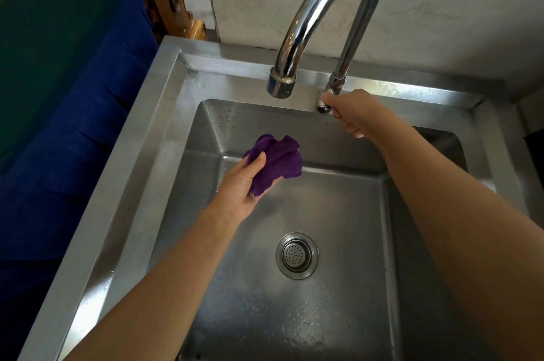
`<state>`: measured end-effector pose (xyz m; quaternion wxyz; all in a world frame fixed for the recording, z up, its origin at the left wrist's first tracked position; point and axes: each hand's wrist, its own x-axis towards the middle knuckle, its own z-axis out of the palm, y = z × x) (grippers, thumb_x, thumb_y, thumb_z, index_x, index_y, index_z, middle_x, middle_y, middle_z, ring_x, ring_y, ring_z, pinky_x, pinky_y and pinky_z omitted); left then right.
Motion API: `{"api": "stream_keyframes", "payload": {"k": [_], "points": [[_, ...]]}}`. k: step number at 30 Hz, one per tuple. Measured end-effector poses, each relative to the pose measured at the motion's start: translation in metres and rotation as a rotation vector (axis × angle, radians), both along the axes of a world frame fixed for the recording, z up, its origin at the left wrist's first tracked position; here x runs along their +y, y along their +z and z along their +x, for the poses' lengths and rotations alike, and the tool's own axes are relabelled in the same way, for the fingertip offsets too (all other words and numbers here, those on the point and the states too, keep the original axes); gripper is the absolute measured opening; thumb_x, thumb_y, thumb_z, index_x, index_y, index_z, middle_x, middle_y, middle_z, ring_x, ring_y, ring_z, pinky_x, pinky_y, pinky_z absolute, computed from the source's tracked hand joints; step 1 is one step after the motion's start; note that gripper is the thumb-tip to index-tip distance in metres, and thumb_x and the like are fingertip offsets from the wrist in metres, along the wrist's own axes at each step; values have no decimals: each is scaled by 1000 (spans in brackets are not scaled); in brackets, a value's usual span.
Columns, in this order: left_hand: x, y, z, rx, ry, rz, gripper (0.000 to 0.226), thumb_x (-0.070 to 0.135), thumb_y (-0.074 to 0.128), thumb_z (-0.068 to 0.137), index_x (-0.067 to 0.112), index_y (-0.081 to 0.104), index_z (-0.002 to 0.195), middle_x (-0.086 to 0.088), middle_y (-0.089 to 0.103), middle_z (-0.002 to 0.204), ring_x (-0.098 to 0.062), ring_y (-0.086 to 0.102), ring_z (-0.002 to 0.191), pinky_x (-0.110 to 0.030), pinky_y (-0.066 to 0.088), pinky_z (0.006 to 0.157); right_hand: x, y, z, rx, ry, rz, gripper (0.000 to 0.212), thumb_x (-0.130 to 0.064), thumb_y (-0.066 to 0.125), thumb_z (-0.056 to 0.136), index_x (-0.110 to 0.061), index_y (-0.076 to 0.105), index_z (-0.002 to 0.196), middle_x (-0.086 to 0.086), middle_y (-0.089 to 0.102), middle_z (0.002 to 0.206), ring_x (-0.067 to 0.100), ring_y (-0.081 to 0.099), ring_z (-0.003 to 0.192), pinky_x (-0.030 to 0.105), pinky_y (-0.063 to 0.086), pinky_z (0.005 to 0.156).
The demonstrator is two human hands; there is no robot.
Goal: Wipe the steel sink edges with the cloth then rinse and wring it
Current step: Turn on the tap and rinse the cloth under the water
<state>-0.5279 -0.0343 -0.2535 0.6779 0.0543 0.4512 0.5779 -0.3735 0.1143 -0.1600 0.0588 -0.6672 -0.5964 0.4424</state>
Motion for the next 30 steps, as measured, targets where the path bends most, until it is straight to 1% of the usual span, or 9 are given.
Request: {"api": "stream_keyframes", "payload": {"k": [4, 6, 11, 14, 18, 22, 27, 28, 30], "points": [[2, -1, 0, -8, 3, -16, 33, 13, 51, 93, 10, 54, 126, -11, 64, 122, -24, 61, 112, -39, 47, 98, 0, 1, -2, -31, 5, 29, 36, -41, 50, 88, -16, 42, 63, 2, 39, 56, 17, 33, 45, 24, 28, 44], [3, -1, 0, -11, 8, -22, 34, 12, 51, 93, 9, 54, 127, -12, 63, 123, -25, 60, 113, -40, 46, 99, -1, 0, -3, -34, 7, 33, 36, -41, 50, 88, -16, 42, 63, 2, 39, 56, 17, 33, 46, 24, 29, 45], [5, -3, 1, -17, 13, -26, 33, 12, 52, 93, 9, 55, 125, -12, 63, 121, -23, 63, 107, -39, 48, 97, -1, -2, -3, -24, -8, 28, 35, -42, 50, 88, -17, 42, 65, 0, 37, 56, 15, 31, 45, 23, 28, 44], [5, -6, 2, -24, 10, -38, 35, 12, 53, 92, 8, 55, 126, -14, 60, 126, -27, 59, 114, -40, 47, 99, 0, -3, -3, -27, -3, 25, 35, -41, 49, 87, -17, 41, 63, 1, 37, 56, 17, 31, 45, 23, 27, 43], [6, -10, 5, -21, -5, -43, 38, 13, 53, 91, 7, 52, 129, -15, 58, 129, -28, 57, 117, -40, 46, 100, 1, -4, -5, -26, -9, 21, 34, -40, 50, 86, -17, 41, 63, 1, 38, 56, 17, 32, 45, 23, 27, 43], [8, -11, 6, -36, -9, -34, 39, 12, 53, 91, 7, 52, 129, -16, 57, 130, -29, 56, 118, -40, 47, 99, 1, -6, -5, -14, -23, 26, 34, -39, 50, 86, -17, 40, 62, 0, 37, 56, 16, 31, 45, 22, 26, 43], [11, -13, 9, -16, -38, -36, 35, 13, 55, 90, 11, 56, 125, -13, 61, 125, -29, 57, 117, -44, 41, 105, -3, -10, -7, 15, -89, 73, 31, -41, 54, 84, -17, 46, 66, 0, 46, 65, 12, 40, 52, 25, 34, 48], [12, -12, 10, -13, -43, -35, 33, 14, 55, 90, 12, 58, 123, -12, 63, 122, -28, 58, 115, -44, 41, 105, -4, -12, -8, 48, -116, 68, 31, -41, 55, 85, -16, 47, 67, 0, 47, 64, 11, 40, 50, 23, 35, 46], [14, -12, 13, -13, -51, -30, 29, 13, 55, 91, 13, 59, 119, -9, 67, 115, -27, 61, 110, -44, 41, 104, -6, -11, -7, 121, -165, 8, 30, -36, 54, 88, -14, 51, 68, -3, 48, 56, 8, 37, 42, 14, 32, 36]]}}
